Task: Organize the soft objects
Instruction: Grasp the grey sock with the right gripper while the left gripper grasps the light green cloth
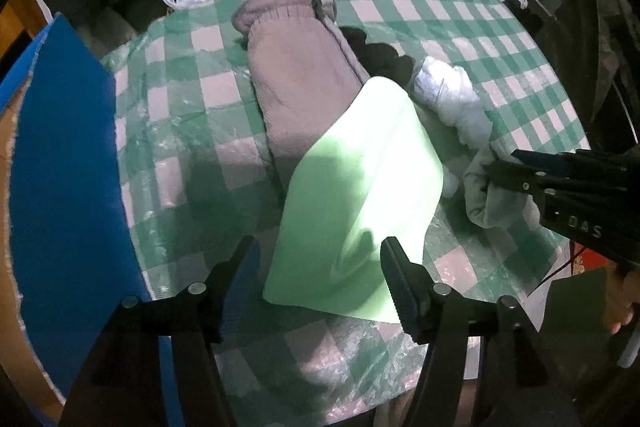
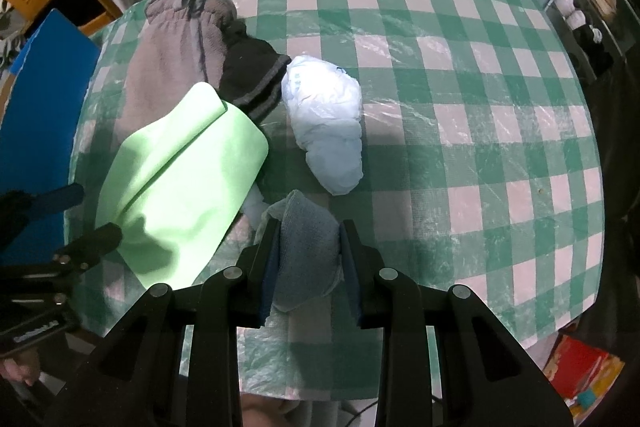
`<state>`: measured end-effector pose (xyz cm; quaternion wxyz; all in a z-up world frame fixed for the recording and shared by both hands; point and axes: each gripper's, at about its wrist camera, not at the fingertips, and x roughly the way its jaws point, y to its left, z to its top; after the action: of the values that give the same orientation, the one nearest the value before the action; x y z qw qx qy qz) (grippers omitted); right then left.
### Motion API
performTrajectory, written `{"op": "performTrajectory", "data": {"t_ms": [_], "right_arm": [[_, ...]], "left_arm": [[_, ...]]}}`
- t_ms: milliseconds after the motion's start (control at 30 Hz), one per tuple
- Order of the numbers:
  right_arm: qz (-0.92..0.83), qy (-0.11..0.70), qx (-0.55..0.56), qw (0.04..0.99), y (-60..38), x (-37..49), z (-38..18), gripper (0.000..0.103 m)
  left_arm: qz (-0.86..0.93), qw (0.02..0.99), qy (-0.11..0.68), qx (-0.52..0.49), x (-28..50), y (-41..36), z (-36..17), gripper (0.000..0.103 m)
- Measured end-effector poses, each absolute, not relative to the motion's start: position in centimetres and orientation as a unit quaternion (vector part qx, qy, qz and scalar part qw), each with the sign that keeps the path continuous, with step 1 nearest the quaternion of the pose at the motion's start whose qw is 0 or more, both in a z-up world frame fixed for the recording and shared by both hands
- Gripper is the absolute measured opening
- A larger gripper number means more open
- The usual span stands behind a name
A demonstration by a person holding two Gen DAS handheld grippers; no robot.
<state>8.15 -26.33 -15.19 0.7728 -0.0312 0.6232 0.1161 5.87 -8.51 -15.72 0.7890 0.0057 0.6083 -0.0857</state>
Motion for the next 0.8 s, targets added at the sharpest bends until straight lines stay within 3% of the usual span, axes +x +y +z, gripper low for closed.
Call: {"op": "performTrajectory", "data": {"t_ms": [233,467,500,633,800], "right_arm": [[0.123,0.625,-0.025,0.77,-26.4,8.1,-15.5,0.052],[0.12,0.636,-0.049,0.761,-25.6,8.2,-16.7,0.053],[0.118,0.637,-0.053,0.76,-25.6,8.2,-16.8,0.053],[0.115,0.639,-0.064,0.758,-25.0,8.3,-17.5,0.052],[0.118,0.636,-0.071,0.759,-24.2,8.1,-17.8,0.035]], "left_arm": [[-0.084,0.776,0.625,0.013,6.3,-9.4,-17.4,0.067],[-0.096,0.775,0.624,0.036,6.0,-10.2,-18.2,0.067],[-0.101,0.775,0.623,0.035,5.9,-10.3,-18.2,0.061],[-0.106,0.773,0.625,0.032,5.8,-10.3,-18.2,0.016],[-0.111,0.778,0.618,0.028,5.4,-9.9,-17.3,0.007]]}}
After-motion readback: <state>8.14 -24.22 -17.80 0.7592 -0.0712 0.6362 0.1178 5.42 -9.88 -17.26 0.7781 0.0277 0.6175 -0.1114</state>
